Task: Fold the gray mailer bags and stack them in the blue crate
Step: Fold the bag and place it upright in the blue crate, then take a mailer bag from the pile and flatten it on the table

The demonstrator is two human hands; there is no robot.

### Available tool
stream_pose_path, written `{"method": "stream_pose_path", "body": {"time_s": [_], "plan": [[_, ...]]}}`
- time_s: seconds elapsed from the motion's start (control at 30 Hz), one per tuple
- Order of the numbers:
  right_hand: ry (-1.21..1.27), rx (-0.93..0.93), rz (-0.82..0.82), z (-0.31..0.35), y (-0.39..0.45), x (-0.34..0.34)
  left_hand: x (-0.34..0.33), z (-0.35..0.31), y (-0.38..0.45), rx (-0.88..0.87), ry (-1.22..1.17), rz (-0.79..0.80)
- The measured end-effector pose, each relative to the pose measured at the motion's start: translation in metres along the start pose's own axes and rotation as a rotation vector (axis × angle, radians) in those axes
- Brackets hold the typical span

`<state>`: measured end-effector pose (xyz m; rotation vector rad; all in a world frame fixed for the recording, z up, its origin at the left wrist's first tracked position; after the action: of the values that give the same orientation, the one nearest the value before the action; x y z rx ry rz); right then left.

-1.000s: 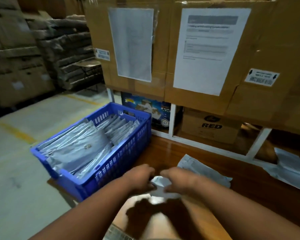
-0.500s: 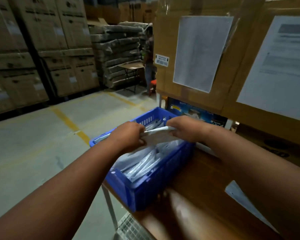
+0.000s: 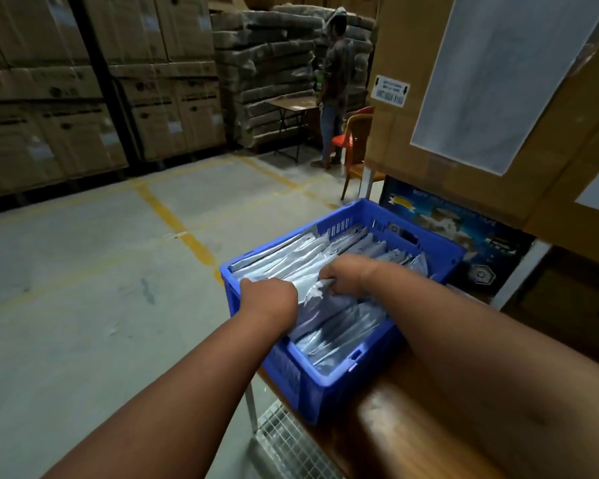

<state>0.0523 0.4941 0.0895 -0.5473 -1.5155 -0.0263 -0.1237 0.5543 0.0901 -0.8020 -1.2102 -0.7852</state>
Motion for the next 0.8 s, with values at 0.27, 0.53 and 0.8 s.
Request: {"method": "stream_pose_path", "body": {"time_s": [0.27, 0.53, 0.8], "plan": [[0.09, -0.1, -0.134, -0.004, 0.002, -0.006, 0.006, 0.006, 0.007, 0.059, -0.028, 0.064], [0.192, -0.182, -0.337, -0.026, -0.062, 0.012, 0.034, -0.025, 0.002, -0.064, 0.021, -0.138], [0.129, -0.327, -0.391, -0.072, -0.187, 0.001, 0.089, -0.153, -0.01, -0.453, 0.026, -0.312]]}}
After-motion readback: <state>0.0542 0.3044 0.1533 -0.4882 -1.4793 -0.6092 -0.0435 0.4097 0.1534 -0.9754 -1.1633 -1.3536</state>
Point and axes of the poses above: each hand's wrist, its own y-axis towards the middle knuckle, its own x-axis out of the back of the hand, z = x × y, the point moved 4 cm from there along y, towards the middle knuckle, and after that the axes turned 6 degrees about -x, right-handed, at the moved point
